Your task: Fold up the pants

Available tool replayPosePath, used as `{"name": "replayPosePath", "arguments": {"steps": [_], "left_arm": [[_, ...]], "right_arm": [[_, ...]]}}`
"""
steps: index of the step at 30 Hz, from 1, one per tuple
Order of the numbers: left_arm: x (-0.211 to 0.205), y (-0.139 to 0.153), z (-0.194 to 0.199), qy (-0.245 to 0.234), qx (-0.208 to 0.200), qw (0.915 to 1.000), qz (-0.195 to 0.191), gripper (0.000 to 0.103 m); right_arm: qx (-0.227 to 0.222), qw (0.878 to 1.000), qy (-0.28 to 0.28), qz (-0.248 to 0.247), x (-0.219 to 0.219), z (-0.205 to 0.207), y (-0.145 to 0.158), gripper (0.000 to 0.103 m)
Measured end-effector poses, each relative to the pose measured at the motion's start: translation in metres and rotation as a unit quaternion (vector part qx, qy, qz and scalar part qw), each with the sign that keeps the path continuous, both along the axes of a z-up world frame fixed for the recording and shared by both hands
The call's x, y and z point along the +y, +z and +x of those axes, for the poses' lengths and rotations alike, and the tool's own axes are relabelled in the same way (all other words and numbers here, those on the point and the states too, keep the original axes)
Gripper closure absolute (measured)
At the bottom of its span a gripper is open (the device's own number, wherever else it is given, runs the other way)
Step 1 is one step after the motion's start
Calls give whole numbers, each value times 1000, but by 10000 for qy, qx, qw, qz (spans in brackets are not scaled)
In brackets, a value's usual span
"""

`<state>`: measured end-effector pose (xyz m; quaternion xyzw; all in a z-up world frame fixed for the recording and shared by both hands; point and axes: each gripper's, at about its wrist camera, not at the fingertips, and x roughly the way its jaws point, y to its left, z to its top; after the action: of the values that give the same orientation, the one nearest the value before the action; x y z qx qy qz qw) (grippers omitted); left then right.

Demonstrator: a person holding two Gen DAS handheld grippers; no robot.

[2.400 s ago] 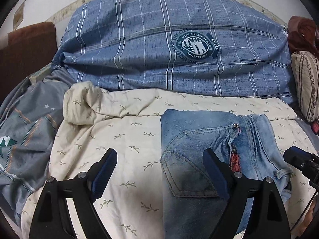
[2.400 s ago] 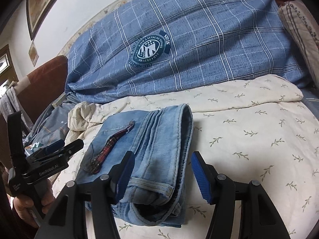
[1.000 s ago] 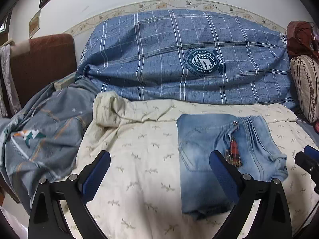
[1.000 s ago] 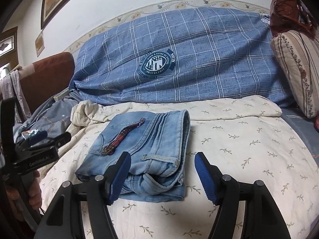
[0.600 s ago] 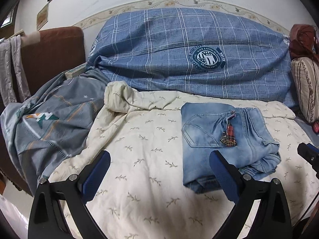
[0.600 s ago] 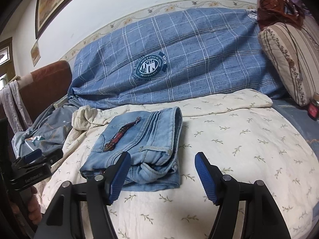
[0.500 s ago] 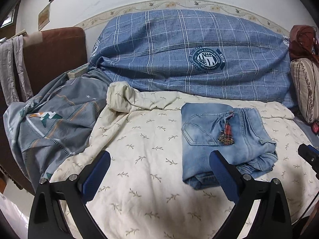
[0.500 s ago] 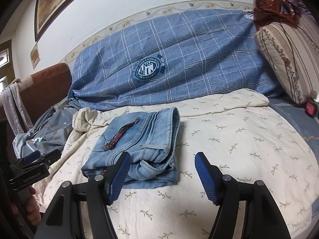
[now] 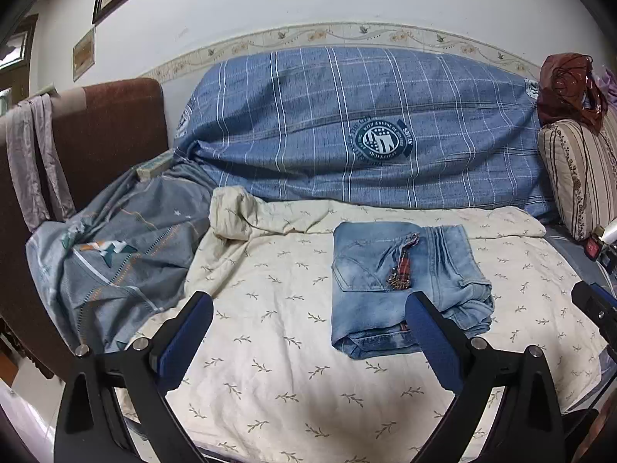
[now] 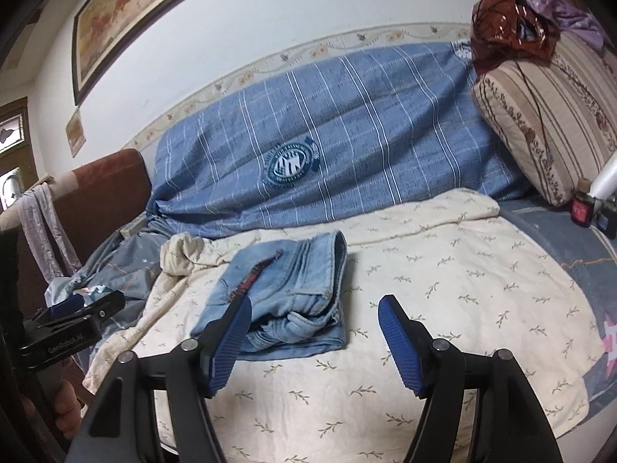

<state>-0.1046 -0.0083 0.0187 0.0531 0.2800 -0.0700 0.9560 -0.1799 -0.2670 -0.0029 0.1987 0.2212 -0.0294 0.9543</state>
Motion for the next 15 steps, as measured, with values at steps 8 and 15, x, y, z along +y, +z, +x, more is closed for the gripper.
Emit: {"name": "replayPosePath", "arguments": {"steps": [8,15], "left_arm": [[0,21,-19,12,-260,9997,14,0],[0,35,-28,-16,-344,9994,-50,0]], "right_arm": [[-345,9993,121,-128,13,-14,26,30],[-515,9978,203,-355,25,-20,37,29]]}}
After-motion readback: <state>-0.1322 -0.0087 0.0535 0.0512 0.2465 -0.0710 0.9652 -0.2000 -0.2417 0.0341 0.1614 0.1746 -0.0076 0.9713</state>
